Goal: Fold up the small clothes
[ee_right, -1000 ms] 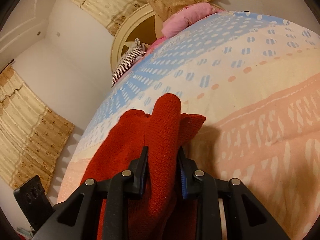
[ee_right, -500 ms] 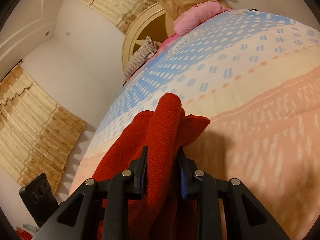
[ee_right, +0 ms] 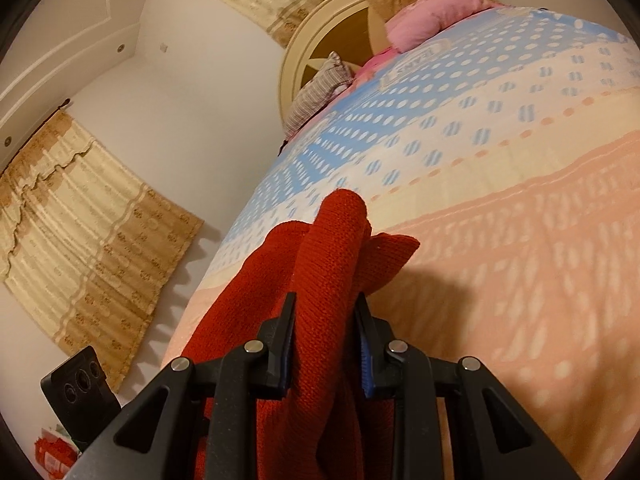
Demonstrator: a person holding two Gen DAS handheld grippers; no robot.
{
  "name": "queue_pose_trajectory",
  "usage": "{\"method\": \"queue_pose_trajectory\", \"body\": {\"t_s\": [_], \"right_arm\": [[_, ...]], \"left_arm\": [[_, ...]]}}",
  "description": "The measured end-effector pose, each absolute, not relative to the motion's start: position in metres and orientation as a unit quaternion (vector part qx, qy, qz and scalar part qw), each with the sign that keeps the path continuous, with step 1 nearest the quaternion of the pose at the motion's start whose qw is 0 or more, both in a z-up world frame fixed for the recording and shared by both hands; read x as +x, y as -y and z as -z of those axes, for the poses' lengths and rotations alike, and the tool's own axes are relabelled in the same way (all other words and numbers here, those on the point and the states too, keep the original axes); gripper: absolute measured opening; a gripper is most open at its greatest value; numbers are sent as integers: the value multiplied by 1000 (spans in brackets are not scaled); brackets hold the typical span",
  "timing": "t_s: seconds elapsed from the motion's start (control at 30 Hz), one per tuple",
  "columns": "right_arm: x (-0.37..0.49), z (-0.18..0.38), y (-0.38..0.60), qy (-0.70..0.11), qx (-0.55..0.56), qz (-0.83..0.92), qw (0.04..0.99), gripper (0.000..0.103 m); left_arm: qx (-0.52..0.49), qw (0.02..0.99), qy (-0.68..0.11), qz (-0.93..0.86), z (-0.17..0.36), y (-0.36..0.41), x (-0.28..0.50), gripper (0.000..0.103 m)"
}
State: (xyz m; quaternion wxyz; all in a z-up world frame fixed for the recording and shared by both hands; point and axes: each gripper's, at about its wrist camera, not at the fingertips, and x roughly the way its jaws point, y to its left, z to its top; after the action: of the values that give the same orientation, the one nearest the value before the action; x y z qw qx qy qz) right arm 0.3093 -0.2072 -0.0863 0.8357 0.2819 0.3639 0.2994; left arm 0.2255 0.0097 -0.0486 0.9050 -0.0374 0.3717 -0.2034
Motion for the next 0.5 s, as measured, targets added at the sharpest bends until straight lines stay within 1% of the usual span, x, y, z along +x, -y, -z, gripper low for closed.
{"method": "queue_pose_trajectory", "body": {"t_s": [0.5], "right_arm": [[303,84,128,-378,270,-363,808,26]], "left_arm": [[-45,925,-345,149,37,-60,181,37]]}}
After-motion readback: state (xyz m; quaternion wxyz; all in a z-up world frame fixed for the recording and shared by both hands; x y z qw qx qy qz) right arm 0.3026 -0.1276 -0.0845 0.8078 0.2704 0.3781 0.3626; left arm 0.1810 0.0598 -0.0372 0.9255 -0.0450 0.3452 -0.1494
